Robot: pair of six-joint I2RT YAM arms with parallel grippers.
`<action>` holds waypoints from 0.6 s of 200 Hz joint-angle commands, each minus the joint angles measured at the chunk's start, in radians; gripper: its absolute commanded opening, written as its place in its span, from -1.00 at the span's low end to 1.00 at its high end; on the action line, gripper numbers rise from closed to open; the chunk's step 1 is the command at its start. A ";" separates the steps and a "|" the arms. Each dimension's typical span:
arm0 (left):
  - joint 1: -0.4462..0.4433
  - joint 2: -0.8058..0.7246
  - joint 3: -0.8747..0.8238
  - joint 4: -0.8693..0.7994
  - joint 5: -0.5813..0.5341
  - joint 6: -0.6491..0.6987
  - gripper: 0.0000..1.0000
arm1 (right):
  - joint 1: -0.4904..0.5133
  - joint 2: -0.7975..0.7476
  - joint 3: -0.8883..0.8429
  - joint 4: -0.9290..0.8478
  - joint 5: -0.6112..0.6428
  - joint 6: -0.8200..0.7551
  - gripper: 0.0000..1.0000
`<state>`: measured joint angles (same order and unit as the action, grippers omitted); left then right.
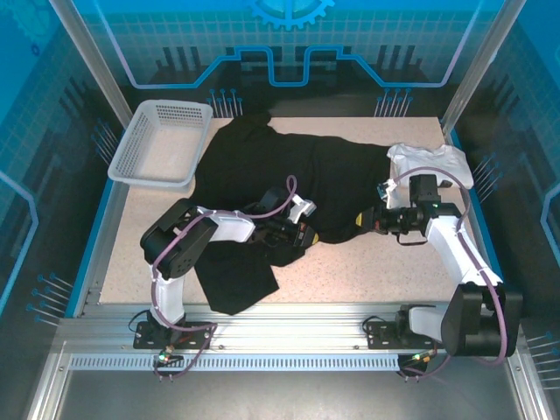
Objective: Fold the inside-out t-shirt
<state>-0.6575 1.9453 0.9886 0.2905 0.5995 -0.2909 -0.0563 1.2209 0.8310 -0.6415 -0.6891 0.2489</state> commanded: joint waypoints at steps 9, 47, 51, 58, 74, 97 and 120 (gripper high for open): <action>-0.001 -0.056 -0.013 0.016 -0.015 -0.010 -0.38 | -0.021 -0.024 -0.010 0.056 0.039 0.050 -1.00; 0.050 -0.269 -0.162 -0.027 -0.114 -0.062 0.02 | -0.015 -0.036 -0.029 0.111 0.179 0.063 -1.00; 0.060 -0.295 -0.178 -0.049 -0.140 -0.076 0.03 | -0.013 -0.035 -0.031 0.117 0.186 0.067 -1.00; 0.075 -0.338 -0.204 -0.107 -0.195 -0.106 0.04 | -0.010 -0.035 -0.034 0.135 0.195 0.075 -1.00; 0.097 -0.436 -0.260 -0.280 -0.343 -0.173 0.05 | 0.006 -0.037 -0.039 0.168 0.215 0.088 -1.00; 0.102 -0.589 -0.332 -0.512 -0.474 -0.211 0.07 | 0.037 -0.044 -0.037 0.184 0.271 0.086 -1.00; 0.102 -0.716 -0.394 -0.609 -0.518 -0.268 0.18 | 0.059 -0.047 -0.039 0.206 0.300 0.085 -1.00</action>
<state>-0.5537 1.3334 0.6529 -0.0853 0.2054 -0.4732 -0.0238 1.1946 0.8024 -0.4843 -0.4458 0.3229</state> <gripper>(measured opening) 0.561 0.050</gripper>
